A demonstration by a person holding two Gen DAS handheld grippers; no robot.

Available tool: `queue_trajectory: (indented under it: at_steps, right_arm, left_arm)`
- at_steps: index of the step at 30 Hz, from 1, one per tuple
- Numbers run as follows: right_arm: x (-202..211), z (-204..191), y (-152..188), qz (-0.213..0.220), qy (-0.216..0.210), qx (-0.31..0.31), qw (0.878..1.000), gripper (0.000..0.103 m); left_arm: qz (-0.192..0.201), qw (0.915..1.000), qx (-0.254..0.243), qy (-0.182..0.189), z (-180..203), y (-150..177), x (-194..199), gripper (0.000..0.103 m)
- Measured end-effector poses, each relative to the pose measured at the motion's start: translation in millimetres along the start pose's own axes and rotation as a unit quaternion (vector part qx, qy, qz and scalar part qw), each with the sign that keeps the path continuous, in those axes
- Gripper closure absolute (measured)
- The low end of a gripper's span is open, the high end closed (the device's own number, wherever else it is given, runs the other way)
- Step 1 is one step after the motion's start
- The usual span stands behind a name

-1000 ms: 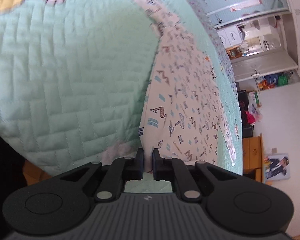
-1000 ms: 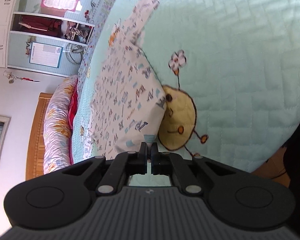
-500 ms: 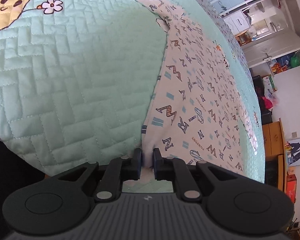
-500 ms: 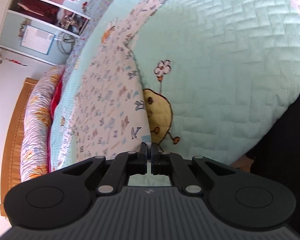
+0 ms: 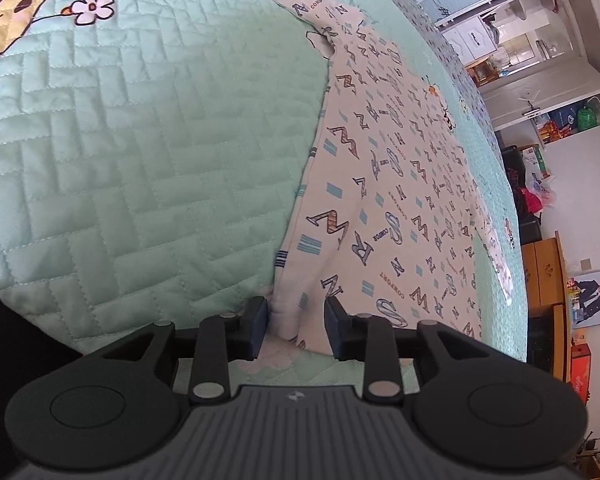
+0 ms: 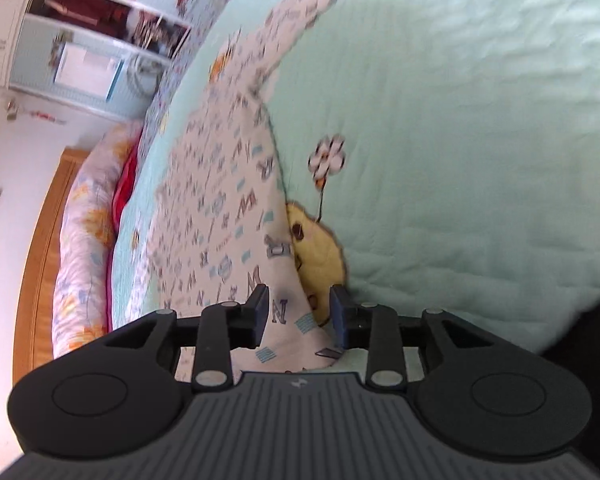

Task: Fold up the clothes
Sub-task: 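Pinch the folded edge with the left gripper while the right gripper pinches it too, then pinch the folded side edge with both grippers and pull it straight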

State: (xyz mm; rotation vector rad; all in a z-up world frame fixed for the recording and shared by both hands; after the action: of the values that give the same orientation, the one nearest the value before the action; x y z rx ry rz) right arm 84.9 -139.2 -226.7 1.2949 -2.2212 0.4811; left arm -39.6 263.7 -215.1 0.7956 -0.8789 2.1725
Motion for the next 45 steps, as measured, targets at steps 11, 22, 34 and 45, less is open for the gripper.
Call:
queue_trajectory:
  at_steps: [11,22,34,45]
  right_arm:
    - [13.3,-89.2,-39.8,0.000,-0.069,-0.064,0.996,0.102]
    - [-48.0,-56.6,-73.3,0.013,-0.021,-0.173,0.985,0.102]
    - [31.3,-73.7,-37.6,-0.003,-0.087,-0.172,0.981,0.102]
    - [14.8,-23.0,-25.1,-0.006,0.022,-0.003,1.000,0.054]
  left_arm:
    - [0.054,0.9977,0.029,0.028,58.8,-115.9,1.3,0.096]
    - [0.010,0.9965,0.083,0.003,24.0,-119.3,-45.3,0.095]
    - [0.063,0.9922,0.037,0.101,73.6,-67.5,70.8,0.094]
    - [0.013,0.9998,-0.012,-0.010,6.5,-35.3,17.5,0.084]
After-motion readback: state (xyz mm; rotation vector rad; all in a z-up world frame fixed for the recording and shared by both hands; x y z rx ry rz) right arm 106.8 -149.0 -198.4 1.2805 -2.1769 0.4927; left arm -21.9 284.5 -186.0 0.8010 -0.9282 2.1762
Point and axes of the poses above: each gripper's, at about its wrist camera, not at the fingertips, and x roughly against the way its jaws point, z to its right, y to its underside, the point moved 9 cm from there along -x, roughly the way its jaws point, and after that the axes turned 11 degrees about -x, right-handed, at the moved point
